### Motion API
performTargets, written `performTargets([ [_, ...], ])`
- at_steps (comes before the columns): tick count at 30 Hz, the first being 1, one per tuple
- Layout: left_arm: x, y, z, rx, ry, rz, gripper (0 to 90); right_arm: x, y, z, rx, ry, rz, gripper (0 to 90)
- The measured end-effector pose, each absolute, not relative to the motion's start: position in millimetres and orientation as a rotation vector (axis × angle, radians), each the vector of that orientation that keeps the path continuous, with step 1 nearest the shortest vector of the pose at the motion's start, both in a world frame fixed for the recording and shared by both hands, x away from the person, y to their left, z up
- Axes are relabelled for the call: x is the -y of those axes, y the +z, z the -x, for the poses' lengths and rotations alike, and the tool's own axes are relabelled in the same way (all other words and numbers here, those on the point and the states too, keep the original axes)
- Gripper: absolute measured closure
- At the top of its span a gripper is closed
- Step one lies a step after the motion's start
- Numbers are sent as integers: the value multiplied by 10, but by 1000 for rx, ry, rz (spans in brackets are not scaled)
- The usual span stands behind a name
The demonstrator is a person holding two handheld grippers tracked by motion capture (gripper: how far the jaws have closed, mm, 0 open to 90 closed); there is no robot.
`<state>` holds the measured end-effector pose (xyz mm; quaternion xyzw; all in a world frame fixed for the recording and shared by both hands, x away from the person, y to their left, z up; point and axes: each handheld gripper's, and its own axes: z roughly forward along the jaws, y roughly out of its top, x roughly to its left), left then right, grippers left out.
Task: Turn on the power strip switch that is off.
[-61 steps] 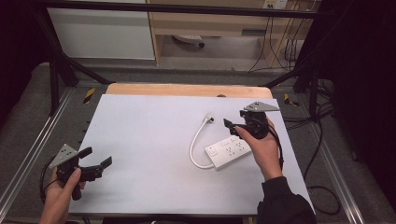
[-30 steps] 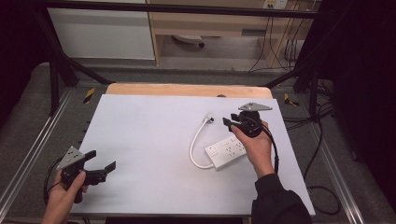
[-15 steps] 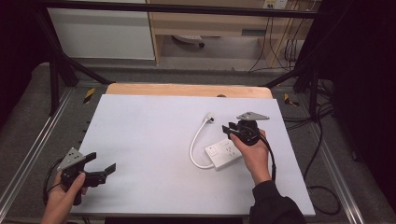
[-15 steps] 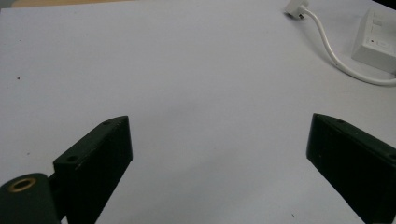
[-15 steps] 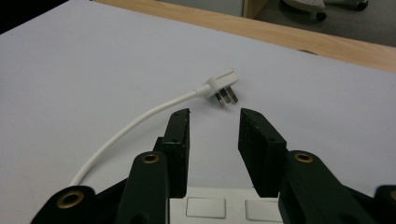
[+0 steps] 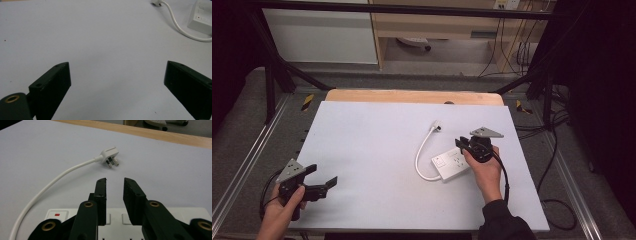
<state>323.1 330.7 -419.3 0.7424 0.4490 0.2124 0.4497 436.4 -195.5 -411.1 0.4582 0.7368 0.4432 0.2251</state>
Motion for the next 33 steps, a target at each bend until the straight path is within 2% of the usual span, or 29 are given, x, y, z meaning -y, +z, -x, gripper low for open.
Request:
performTargets([
  [14, -3318, -4209, -3244, -1133, 516, -1849, 75, 1936, -4177, -4372, -2039, 1244, -1250, 810],
  [33, -3320, -4236, -3252, -1153, 495, -1867, 85, 2013, -4362, -4420, -2069, 1169, -1308, 854],
])
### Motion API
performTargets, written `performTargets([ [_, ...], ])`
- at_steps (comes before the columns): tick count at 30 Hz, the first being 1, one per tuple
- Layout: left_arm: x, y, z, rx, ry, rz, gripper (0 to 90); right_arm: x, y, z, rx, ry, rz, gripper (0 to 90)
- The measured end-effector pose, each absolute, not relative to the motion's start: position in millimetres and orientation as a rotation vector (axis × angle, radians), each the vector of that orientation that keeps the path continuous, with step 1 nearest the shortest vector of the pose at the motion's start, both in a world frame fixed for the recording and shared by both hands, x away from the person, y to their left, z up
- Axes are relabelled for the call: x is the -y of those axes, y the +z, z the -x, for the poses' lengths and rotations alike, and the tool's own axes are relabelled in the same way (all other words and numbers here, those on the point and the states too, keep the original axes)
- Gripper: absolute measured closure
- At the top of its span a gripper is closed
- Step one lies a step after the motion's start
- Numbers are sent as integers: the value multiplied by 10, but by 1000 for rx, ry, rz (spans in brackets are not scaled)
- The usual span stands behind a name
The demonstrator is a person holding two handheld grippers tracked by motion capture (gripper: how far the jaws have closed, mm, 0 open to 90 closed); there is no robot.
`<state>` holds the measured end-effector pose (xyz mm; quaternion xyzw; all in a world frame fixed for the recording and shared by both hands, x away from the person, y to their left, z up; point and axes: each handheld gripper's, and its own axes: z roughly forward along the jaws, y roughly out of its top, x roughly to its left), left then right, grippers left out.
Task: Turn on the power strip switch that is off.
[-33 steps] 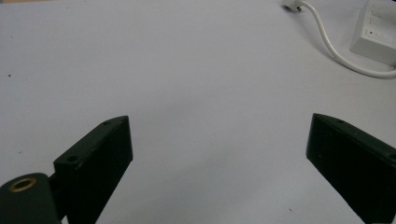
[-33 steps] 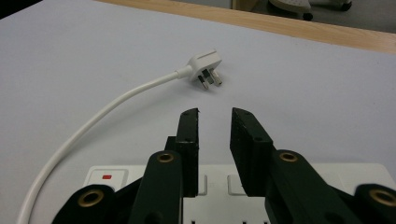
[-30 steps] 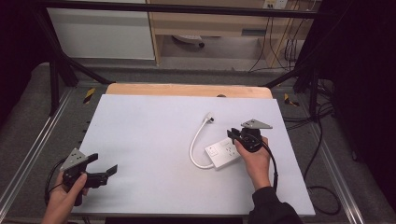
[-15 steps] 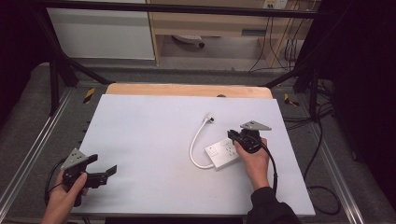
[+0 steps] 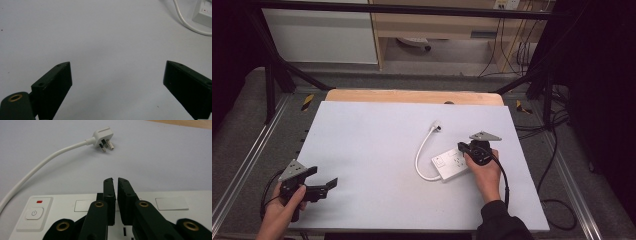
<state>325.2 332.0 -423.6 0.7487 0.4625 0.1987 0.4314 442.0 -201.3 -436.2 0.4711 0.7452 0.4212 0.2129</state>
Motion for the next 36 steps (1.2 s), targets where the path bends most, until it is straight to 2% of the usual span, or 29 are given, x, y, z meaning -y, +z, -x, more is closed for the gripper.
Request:
performTargets([
  [8, -3328, -4223, -3248, -1147, 505, -1852, 86, 2024, -4375, -4434, -2060, 1165, -1311, 860],
  [10, -3326, -4221, -3247, -1145, 509, -1855, 86, 2041, -4356, -4432, -2043, 1176, -1306, 884],
  [36, -3341, -4208, -3247, -1140, 516, -1851, 86, 2051, -4383, -4435, -2074, 1161, -1307, 879],
])
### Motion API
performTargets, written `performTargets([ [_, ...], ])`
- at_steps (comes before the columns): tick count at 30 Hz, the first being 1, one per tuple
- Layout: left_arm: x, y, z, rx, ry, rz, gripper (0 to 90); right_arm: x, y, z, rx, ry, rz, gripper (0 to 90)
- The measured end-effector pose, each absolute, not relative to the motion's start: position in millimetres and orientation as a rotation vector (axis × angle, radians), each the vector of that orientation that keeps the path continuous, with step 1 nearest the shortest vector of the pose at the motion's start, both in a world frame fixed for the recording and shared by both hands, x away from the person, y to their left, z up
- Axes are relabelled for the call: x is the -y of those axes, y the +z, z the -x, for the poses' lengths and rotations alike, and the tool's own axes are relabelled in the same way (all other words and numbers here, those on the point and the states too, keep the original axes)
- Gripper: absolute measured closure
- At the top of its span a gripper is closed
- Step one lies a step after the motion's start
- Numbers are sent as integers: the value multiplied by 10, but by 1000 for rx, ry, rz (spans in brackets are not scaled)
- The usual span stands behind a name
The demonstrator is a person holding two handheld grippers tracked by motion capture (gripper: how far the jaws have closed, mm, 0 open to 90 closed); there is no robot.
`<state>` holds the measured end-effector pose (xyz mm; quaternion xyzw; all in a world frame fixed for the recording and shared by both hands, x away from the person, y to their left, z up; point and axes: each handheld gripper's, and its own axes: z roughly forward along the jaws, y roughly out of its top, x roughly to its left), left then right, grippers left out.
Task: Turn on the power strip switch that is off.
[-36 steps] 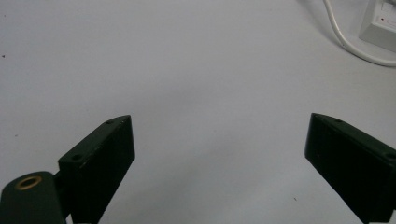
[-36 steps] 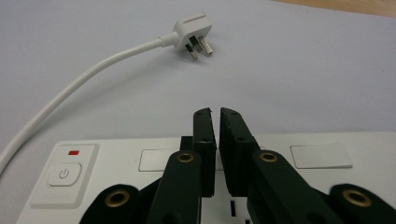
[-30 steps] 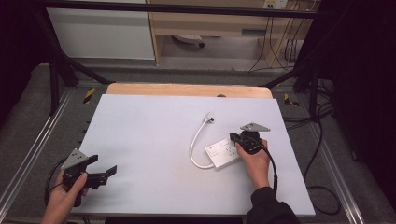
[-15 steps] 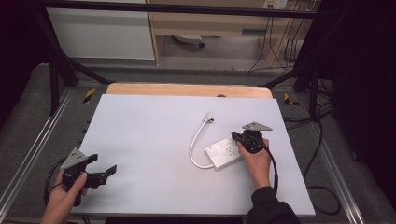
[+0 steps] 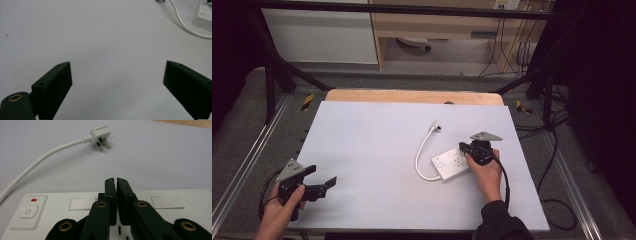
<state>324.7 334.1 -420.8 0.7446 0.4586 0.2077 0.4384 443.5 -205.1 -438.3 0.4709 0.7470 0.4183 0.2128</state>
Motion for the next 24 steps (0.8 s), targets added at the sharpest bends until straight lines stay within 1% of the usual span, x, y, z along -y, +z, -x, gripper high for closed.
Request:
performTargets([
  [24, -3340, -4220, -3254, -1146, 509, -1868, 88, 2054, -4415, -4434, -2087, 1169, -1314, 892],
])
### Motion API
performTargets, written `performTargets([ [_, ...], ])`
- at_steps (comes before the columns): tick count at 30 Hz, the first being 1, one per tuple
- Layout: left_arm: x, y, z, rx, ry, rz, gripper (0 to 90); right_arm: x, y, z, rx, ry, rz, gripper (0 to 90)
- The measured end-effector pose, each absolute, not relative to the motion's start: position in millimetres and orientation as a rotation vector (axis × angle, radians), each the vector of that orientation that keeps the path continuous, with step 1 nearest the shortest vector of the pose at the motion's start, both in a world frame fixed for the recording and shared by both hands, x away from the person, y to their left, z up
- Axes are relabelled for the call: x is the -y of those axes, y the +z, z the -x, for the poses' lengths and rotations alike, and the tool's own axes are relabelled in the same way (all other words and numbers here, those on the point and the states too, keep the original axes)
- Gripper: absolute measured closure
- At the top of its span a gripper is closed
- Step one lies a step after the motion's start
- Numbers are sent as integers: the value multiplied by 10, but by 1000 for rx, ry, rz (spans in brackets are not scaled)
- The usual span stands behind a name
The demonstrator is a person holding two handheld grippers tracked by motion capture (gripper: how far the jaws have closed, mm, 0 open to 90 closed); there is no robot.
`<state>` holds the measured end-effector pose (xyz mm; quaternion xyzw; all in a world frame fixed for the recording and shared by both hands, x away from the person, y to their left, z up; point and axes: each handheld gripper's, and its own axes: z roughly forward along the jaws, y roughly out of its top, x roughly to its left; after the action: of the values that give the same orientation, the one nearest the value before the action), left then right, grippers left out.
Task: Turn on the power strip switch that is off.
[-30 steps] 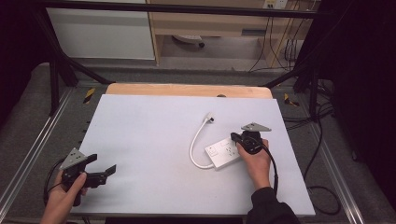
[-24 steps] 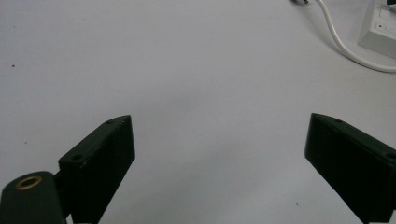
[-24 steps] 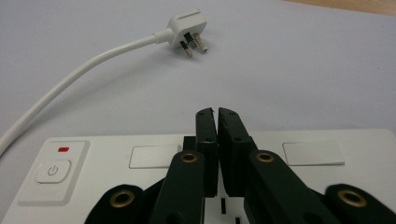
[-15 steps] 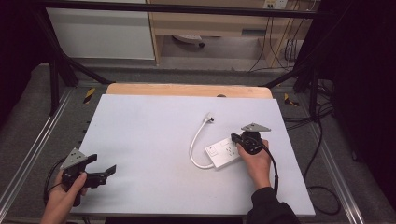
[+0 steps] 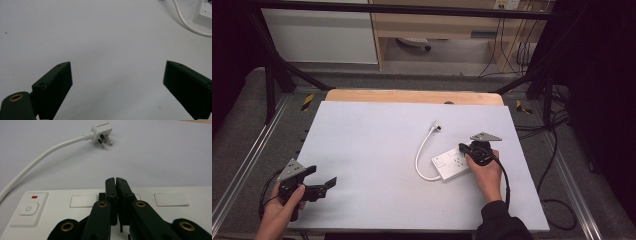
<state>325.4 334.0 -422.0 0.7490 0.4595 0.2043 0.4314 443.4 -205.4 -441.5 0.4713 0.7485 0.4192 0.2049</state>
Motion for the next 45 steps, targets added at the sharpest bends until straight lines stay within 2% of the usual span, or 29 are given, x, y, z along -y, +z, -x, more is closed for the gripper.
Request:
performTargets([
  [45, -3336, -4232, -3260, -1151, 502, -1877, 89, 2046, -4443, -4435, -2094, 1169, -1305, 900],
])
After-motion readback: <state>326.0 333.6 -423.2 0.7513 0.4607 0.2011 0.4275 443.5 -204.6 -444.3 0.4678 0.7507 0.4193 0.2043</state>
